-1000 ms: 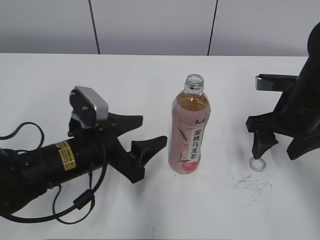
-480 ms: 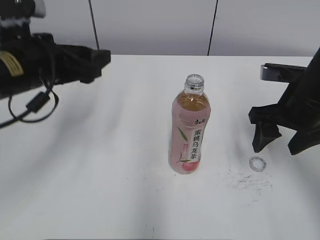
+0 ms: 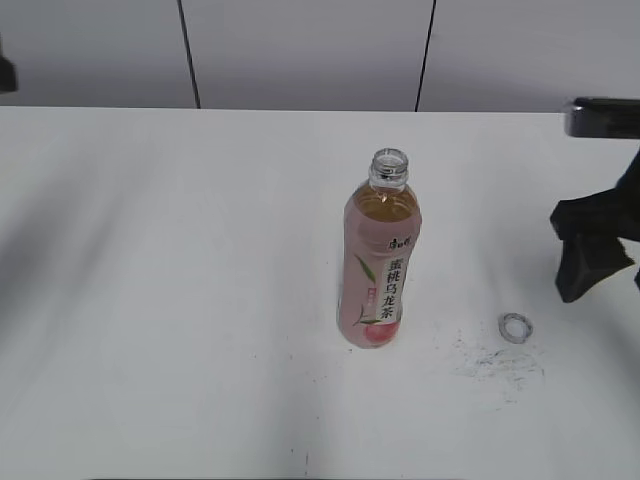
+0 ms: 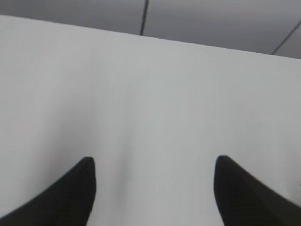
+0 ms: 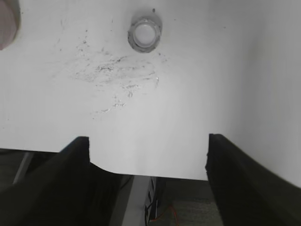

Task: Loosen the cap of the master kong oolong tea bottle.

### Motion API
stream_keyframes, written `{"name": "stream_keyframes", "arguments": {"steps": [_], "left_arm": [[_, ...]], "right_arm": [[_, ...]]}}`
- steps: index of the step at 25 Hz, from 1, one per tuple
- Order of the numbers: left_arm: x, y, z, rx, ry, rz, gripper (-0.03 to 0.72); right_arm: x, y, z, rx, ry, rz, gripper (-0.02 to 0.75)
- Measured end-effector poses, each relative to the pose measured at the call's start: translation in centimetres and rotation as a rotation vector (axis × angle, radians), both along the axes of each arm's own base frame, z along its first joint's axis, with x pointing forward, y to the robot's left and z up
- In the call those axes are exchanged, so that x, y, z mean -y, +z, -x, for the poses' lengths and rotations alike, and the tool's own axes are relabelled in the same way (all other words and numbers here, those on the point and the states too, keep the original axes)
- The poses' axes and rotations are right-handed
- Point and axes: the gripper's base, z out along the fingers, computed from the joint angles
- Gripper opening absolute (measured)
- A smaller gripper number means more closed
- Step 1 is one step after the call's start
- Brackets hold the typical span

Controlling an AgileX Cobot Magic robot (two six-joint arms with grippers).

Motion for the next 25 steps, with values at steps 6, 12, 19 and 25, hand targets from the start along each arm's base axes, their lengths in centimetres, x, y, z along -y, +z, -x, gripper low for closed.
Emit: {"name": "stream_keyframes", "arguments": {"steps": [6,12,19,25], "left_arm": [[-1.4,3.1,6.9,-0.012,0.044,-0.019,0.469],[-2.2,2.8,14.4,-0.005,0.019,-0.076,0.469],[-2.4,-1.9,19.9,-0.009,-0.008,-0.070,0.457],[-2.5,-1.8,23.1,0.182,-0.044,-0.088,0.440]], "right_arm": [[1.7,3.0,5.3,0.083,0.021,0.026,0.577],[3.5,4.4,11.1,0.217,0.030,0.040,0.575],[5.4,5.5,17.8,0.483,0.026,0.014,0.547],[6.8,4.2,21.7,0.682,0.053,0.034,0.513]]}}
